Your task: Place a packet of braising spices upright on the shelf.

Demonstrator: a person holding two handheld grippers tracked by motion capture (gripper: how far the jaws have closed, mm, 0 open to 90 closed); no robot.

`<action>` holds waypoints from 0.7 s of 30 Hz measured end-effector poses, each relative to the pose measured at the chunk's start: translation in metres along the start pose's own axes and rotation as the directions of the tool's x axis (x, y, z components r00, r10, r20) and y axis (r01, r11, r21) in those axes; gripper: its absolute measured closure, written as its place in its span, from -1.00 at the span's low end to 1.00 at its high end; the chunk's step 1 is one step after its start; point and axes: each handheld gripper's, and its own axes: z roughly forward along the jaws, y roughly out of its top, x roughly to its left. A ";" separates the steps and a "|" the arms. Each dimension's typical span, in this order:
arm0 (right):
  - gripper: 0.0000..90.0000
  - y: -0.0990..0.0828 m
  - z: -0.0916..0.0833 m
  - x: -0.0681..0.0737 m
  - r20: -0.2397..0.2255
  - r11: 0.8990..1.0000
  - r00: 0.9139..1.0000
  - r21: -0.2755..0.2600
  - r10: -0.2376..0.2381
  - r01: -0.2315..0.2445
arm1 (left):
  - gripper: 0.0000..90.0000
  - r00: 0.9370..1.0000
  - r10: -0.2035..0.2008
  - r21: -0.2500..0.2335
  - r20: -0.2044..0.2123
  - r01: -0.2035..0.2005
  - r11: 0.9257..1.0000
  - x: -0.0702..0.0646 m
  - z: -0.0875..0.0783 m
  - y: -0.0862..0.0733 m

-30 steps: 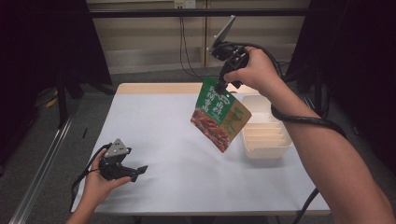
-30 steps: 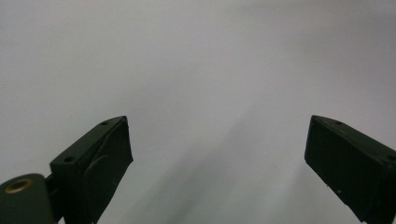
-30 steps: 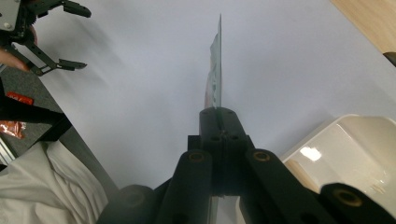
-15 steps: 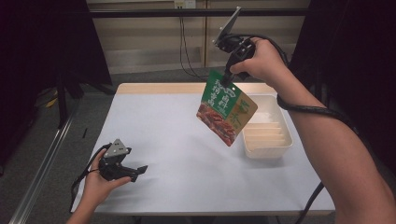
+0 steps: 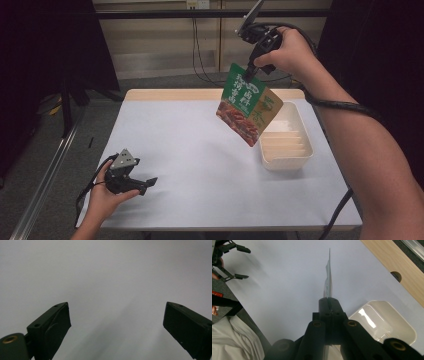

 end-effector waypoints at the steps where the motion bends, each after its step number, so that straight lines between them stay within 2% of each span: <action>1: 1.00 0.000 0.000 0.000 0.000 1.000 1.000 0.000 0.000 0.000 | -0.84 1.000 0.000 0.000 0.000 0.000 1.000 0.000 0.000 0.000; 4: 1.00 -0.001 -0.005 -0.005 0.001 1.000 1.000 -0.001 0.000 0.000 | -0.84 1.000 0.008 0.016 -0.004 -0.008 1.000 0.000 0.000 0.000; 12: 1.00 -0.003 -0.014 -0.015 0.010 1.000 1.000 0.003 0.022 -0.022 | -0.84 1.000 0.006 0.013 -0.005 -0.006 1.000 0.000 0.000 0.000; 21: 1.00 -0.007 -0.022 -0.026 0.022 1.000 1.000 0.015 0.022 -0.022 | -0.84 1.000 0.003 0.009 -0.010 -0.003 1.000 -0.001 -0.001 0.000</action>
